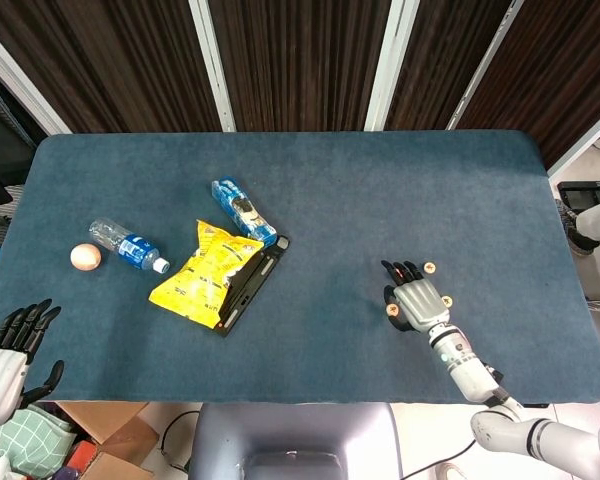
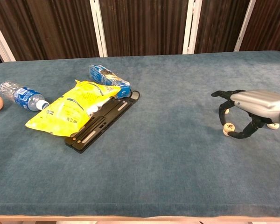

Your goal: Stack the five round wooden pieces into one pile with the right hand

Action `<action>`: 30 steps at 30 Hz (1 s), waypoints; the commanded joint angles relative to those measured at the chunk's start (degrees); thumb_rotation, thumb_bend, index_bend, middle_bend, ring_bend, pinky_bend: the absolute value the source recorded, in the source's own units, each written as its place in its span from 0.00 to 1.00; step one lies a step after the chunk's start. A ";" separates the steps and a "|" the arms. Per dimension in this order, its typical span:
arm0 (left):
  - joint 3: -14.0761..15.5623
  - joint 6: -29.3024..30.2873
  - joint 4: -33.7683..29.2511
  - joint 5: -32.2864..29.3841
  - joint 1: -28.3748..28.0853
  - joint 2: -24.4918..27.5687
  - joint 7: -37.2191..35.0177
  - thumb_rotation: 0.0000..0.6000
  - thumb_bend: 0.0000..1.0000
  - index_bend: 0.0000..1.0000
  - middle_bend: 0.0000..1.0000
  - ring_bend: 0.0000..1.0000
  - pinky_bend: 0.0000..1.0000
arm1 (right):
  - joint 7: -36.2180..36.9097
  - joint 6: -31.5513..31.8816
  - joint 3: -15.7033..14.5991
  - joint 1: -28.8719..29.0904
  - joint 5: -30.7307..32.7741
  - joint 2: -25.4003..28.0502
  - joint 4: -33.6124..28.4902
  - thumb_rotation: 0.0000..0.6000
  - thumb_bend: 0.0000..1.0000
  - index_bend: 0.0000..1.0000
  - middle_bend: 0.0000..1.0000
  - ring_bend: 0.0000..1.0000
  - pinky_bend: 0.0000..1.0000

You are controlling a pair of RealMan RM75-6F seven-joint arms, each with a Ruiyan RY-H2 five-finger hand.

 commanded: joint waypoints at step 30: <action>-0.30 -0.49 0.09 -0.29 -0.31 -0.34 -0.01 1.00 0.46 0.00 0.00 0.02 0.09 | 1.45 1.26 -1.92 -1.40 1.18 3.80 -3.13 1.00 0.44 0.44 0.00 0.00 0.00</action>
